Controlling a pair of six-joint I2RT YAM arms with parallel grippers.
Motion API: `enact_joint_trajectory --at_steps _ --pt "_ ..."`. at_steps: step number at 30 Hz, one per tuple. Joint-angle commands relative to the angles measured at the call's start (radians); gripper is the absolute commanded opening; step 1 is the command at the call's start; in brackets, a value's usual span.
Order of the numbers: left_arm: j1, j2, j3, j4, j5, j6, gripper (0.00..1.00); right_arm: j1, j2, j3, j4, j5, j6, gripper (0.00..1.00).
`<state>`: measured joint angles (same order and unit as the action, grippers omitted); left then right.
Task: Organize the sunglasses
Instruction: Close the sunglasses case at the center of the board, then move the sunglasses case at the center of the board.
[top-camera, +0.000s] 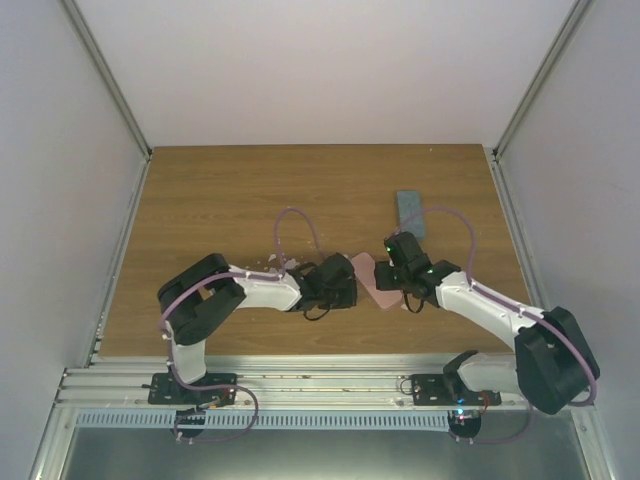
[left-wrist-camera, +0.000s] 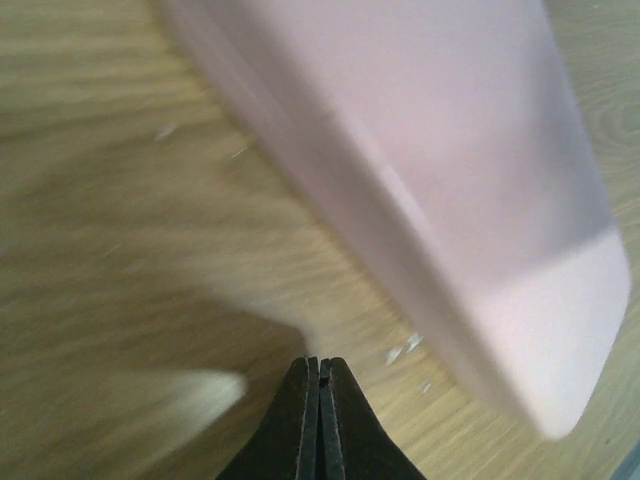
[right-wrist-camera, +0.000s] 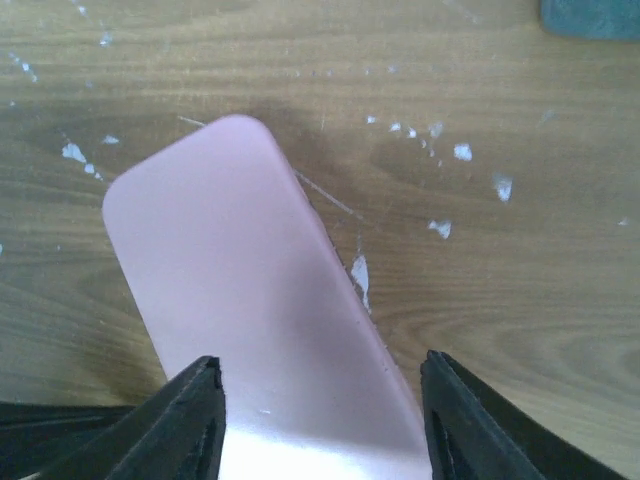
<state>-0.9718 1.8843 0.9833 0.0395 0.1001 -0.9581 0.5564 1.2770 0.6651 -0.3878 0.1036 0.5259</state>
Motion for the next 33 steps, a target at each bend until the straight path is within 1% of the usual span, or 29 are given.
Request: enact_joint_trajectory --at_steps 1,3,4,9,10,12,14,19,23,27,30,33 --pt "-0.004 -0.150 -0.092 -0.031 -0.126 0.004 0.00 0.004 -0.046 0.012 0.024 0.038 -0.062 0.62" --pt "0.000 -0.216 -0.122 -0.064 -0.154 0.015 0.00 0.003 -0.039 -0.008 0.062 0.012 -0.103 0.73" --pt "0.004 -0.249 -0.135 -0.072 -0.161 0.023 0.01 0.003 -0.028 -0.013 0.072 0.006 -0.107 0.75" --pt "0.043 -0.389 -0.192 -0.089 -0.149 0.057 0.04 0.006 0.025 -0.025 0.083 -0.022 -0.087 0.80" --pt "0.058 -0.409 -0.199 -0.090 -0.141 0.064 0.05 0.007 0.025 -0.035 0.094 -0.032 -0.086 0.83" --pt "0.079 -0.444 -0.214 -0.094 -0.125 0.077 0.06 0.007 0.025 -0.057 0.127 -0.079 -0.099 0.93" --pt "0.100 -0.468 -0.227 -0.094 -0.107 0.087 0.07 0.008 0.035 -0.072 0.143 -0.088 -0.090 0.97" --pt "0.135 -0.512 -0.254 -0.099 -0.090 0.102 0.08 0.009 0.050 -0.092 0.144 -0.053 -0.056 0.98" --pt "0.156 -0.535 -0.276 -0.096 -0.071 0.106 0.09 0.018 0.070 -0.096 0.149 -0.069 -0.064 1.00" --pt "0.173 -0.553 -0.291 -0.098 -0.068 0.113 0.09 0.053 0.116 -0.087 0.148 -0.075 -0.050 1.00" --pt "0.187 -0.568 -0.303 -0.099 -0.066 0.116 0.09 0.106 0.149 -0.070 0.133 -0.021 -0.020 0.99" --pt "0.205 -0.581 -0.313 -0.099 -0.062 0.120 0.09 0.147 0.209 -0.032 0.084 0.079 0.016 0.94"
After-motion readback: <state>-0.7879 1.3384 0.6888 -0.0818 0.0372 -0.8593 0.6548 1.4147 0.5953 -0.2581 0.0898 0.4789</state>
